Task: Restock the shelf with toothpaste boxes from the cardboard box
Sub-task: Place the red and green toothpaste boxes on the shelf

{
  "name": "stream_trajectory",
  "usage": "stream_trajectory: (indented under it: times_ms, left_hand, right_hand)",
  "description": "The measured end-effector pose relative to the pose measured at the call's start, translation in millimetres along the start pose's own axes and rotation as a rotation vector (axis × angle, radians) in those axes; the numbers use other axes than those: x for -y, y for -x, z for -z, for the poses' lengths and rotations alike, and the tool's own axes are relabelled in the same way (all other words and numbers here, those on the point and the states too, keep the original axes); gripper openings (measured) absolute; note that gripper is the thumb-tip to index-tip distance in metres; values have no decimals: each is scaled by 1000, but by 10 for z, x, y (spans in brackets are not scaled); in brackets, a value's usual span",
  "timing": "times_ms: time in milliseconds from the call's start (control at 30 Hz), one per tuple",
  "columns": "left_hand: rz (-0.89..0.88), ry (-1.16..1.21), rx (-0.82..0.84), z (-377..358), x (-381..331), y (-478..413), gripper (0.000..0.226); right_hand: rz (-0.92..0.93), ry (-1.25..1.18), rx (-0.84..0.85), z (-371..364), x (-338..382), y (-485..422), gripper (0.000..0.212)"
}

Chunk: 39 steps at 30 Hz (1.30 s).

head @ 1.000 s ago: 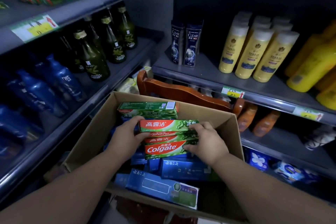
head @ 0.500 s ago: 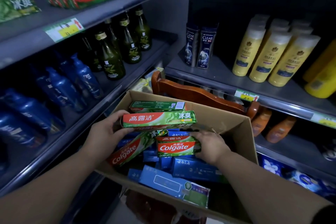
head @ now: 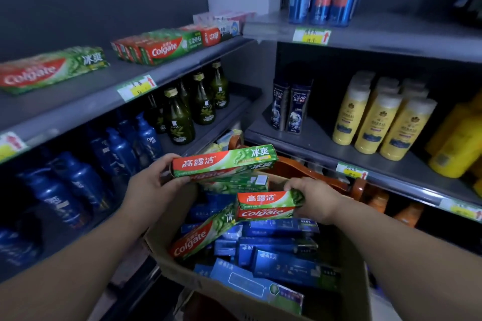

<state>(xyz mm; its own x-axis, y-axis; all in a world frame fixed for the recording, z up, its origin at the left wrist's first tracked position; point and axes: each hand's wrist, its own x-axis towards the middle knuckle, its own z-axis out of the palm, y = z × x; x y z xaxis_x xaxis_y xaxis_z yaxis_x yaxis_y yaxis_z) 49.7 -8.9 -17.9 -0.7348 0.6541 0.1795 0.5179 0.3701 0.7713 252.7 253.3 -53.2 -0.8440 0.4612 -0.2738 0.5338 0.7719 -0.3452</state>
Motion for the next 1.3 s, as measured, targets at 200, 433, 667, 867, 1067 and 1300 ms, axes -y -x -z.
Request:
stream_trajectory:
  times_ms: [200,433,667,867,1067,1300]
  left_hand:
    - [-20,-62,-175,441,-268,-24,29]
    - [-4,-145,-329,1193,-359,-184,32]
    - [108,-79,-482,2055,-210,-390,45]
    - [226,-133,-547,2725,270,-598,37]
    - [274,-204,-510,2956,586,-863,38]
    - [301,-512,-347,3095,765,-1080,51]
  right_hand:
    - [102,-46,-153,646,449,-4,43]
    - [209,8,-256,1152,1223,-208,43]
    - [296,99,-294,1422,2159,-566,48]
    - [371,167,-327,1556,2986,-951,49]
    - [383,239,-344,1608,3618,-1377,52]
    - [367,332,-349,1577,4041,-1756,54]
